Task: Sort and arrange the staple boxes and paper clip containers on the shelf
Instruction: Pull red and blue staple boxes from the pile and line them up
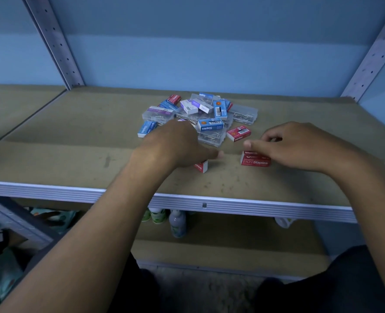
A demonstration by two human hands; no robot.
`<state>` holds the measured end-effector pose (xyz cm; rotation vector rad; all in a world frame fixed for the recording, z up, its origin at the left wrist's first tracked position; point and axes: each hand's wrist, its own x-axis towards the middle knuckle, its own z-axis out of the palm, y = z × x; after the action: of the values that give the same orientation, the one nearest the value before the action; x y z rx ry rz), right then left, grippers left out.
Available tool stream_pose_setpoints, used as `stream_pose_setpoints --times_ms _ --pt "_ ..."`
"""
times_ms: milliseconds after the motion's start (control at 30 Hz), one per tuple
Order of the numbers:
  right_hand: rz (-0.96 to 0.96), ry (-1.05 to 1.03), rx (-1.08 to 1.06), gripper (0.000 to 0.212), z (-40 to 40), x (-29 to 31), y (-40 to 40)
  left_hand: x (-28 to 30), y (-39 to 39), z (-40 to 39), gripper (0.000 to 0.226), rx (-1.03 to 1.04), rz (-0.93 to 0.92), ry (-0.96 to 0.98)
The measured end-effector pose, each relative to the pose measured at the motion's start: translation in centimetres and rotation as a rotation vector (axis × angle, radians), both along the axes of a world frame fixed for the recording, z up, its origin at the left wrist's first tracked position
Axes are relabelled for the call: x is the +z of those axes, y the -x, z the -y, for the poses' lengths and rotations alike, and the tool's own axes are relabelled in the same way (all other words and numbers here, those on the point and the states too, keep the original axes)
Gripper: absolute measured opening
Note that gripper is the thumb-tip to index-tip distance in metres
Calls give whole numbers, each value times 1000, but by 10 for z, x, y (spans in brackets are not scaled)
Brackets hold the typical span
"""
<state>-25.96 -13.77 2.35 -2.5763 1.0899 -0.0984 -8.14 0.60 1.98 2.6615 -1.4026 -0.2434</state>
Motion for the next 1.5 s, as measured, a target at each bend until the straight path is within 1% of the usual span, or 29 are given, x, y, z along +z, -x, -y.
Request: stream_pose_setpoints --times_ms 67,100,167,233,267,333,433,533,600,700,800,900,1067,1233,1500 --pt "65 12 28 33 3 3 4 3 -2 -5 66 -11 -32 9" --pt "99 19 45 22 4 4 6 5 -4 -8 63 -20 -47 40" --pt "161 29 75 6 5 5 11 9 -11 -16 42 -63 -105 132" --pt "203 23 106 9 4 4 14 14 -18 -24 14 -155 -191 209" --pt "221 10 122 11 4 3 14 16 -21 -27 14 -216 -211 219" --pt "253 -6 147 15 0 2 13 16 -25 -31 25 -318 -226 195" --pt "275 22 168 18 -4 -1 9 11 -27 -31 28 -387 -223 201" --pt "262 27 166 20 -4 -2 9 7 -26 -28 28 -411 -274 247" --pt "251 27 175 21 -3 -3 10 4 -26 -26 27 -417 -282 239" --pt "233 29 199 22 -3 -4 13 2 -25 -25 21 -434 -276 219" --pt "236 38 194 23 -2 -3 16 0 -20 -22 16 -416 -285 241" --pt "235 57 195 23 -1 -1 23 -3 -12 -17 17 -402 -297 280" --pt "228 102 175 23 -1 3 46 -4 7 -8 17 -450 -224 332" --pt "257 110 148 30 -2 1 69 -5 28 3 18 -520 -237 391" --pt "257 140 102 38 3 1 90 -14 54 16 20 -588 -291 408"
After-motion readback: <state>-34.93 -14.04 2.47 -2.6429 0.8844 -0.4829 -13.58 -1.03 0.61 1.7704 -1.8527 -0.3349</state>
